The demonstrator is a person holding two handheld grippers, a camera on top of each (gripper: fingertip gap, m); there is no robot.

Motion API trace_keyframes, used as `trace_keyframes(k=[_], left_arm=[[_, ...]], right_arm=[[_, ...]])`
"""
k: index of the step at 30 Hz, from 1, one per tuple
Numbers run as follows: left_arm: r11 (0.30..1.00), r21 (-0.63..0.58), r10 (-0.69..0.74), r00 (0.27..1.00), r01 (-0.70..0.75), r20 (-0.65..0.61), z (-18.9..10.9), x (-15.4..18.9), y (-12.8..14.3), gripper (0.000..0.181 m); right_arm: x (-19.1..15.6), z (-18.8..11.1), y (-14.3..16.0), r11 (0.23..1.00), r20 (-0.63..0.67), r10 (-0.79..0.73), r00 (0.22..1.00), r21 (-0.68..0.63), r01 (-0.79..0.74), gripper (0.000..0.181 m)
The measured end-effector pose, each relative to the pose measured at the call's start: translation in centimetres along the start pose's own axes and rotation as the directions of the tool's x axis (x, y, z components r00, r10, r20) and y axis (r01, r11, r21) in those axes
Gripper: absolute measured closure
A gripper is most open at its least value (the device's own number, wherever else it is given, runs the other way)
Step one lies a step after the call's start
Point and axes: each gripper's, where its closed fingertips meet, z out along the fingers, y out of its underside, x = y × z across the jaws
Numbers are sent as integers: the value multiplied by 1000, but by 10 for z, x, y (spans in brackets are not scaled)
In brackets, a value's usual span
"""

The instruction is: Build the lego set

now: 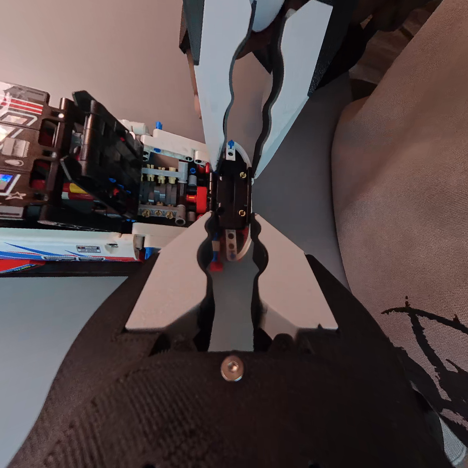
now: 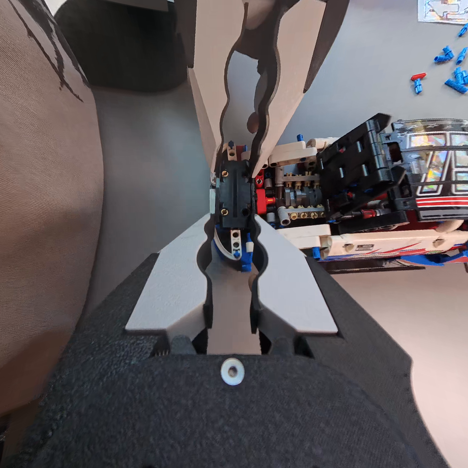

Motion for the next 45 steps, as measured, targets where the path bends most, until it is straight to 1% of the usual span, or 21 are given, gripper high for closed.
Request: trace_keyframes(k=[1,6,12,18,22,24,27,29,45], left_arm=[[1000,-8,-7,1000,7,-3,0,0,0,156],[999,-38,-24,1000,24,-5,1,2,1,156],[997,-21,-80,997,80,-9,1,2,1,156],[992,-60,-109,994,107,-28,1,2,1,156],[991,-88,-102,994,99,-35,1,2,1,157],[991,-95,-101,994,97,-34,1,2,1,157],[991,-96,-95,995,92,-28,1,2,1,157],[992,-97,-88,996,86,-18,1,2,2,157],[990,-104,-90,996,91,12,3,2,2,156]], right_arm=[[0,1,1,1000,1,4,1000,-4,-4,156],[-2,1,1,999,1,-26,1000,-31,26,157],[-1,1,1,999,31,-2,1000,-33,3,157],[-1,1,1,999,29,-1,1000,-41,2,155],[-1,-6,-11,1000,34,11,999,11,-11,153],[-1,-5,-9,1000,26,1,1000,-18,-1,158],[-1,1,-1,998,32,29,999,-59,-27,157],[-1,1,0,997,40,44,998,-64,-42,157],[-2,2,1,997,81,33,996,-77,-26,157]])
